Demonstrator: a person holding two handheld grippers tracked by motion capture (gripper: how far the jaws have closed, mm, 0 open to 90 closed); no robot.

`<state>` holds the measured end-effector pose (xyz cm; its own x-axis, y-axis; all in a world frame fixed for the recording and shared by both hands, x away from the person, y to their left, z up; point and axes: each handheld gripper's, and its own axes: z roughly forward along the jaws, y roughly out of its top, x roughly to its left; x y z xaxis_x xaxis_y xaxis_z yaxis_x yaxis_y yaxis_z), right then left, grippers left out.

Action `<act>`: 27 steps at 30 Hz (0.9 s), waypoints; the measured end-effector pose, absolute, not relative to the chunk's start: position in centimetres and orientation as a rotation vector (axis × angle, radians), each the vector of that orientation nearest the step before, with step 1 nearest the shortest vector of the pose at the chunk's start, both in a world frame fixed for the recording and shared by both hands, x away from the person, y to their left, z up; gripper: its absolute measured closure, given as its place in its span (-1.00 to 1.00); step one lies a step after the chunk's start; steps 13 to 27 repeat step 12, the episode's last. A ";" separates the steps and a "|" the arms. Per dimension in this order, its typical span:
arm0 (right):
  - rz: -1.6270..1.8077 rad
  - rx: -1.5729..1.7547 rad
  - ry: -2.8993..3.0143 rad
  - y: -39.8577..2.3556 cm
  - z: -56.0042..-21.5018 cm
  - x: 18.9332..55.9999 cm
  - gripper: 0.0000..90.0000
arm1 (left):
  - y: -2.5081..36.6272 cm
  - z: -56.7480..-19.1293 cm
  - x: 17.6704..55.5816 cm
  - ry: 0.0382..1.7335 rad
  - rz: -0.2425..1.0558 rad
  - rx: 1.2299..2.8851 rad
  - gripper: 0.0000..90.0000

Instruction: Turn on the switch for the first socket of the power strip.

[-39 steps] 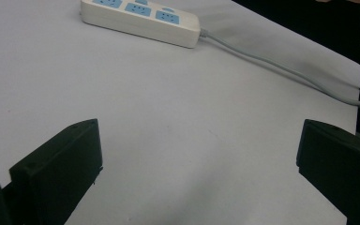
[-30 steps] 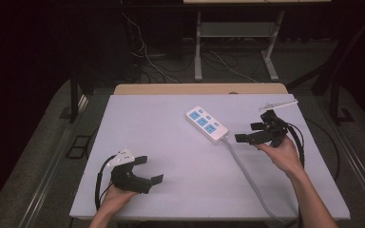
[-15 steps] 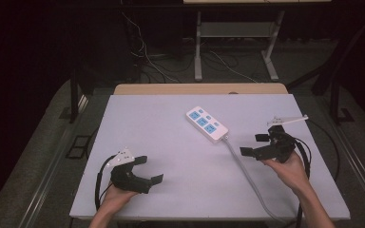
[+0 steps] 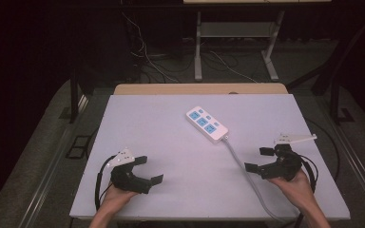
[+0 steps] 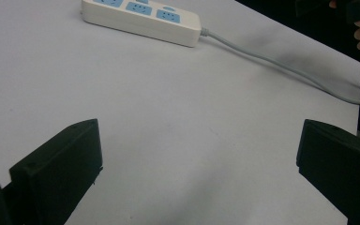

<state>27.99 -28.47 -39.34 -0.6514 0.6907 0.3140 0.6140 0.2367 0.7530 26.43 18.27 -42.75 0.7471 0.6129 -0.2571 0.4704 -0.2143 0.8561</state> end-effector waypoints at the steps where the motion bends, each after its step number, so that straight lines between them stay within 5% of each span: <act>1: 1.403 1.273 2.397 -28.5 -39.5 27.8 -0.99 | 18.3 -42.7 26.4 0.836 0.165 1.862 -1.00; 27: 1.431 1.295 2.385 -29.0 -42.3 26.0 -0.99 | 18.2 -42.8 26.5 0.834 0.160 1.872 -1.00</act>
